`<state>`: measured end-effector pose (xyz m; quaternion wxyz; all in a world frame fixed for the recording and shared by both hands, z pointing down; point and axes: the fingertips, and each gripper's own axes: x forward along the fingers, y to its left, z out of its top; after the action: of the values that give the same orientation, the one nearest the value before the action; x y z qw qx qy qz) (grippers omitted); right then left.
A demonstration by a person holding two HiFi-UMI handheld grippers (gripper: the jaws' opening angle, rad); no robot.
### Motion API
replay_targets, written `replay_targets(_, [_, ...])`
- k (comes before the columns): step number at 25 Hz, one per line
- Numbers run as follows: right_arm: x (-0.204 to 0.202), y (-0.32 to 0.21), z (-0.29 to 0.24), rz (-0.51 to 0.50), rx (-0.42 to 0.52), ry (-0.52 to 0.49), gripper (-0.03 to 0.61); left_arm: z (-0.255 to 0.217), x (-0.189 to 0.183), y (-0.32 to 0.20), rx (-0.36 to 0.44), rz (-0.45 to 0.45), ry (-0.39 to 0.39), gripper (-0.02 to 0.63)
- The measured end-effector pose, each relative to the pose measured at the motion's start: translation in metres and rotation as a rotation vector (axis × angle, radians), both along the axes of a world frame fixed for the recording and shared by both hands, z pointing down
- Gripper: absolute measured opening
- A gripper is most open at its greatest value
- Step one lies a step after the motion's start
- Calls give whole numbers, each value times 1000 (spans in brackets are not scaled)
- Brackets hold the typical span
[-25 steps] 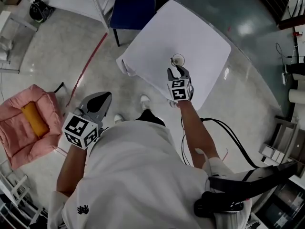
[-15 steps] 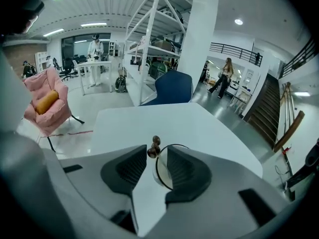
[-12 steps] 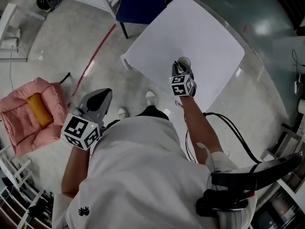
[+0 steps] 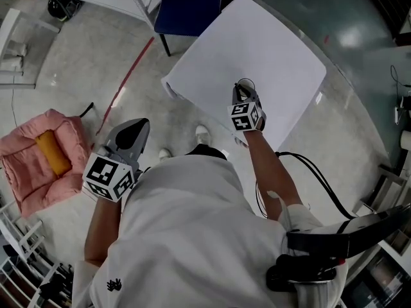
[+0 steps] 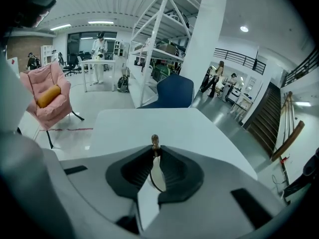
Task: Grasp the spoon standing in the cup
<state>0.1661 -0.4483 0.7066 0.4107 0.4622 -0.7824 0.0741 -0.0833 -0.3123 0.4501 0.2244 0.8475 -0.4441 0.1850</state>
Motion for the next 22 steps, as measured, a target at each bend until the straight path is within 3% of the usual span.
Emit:
replay_targets(9, [-7,16,-53,23,81,-11,49,-9,-20,23,41,25,44,12])
replay_targets(22, [-66,68,-152,-34,182,-35,48,-21,-60,71,90,65,103,12])
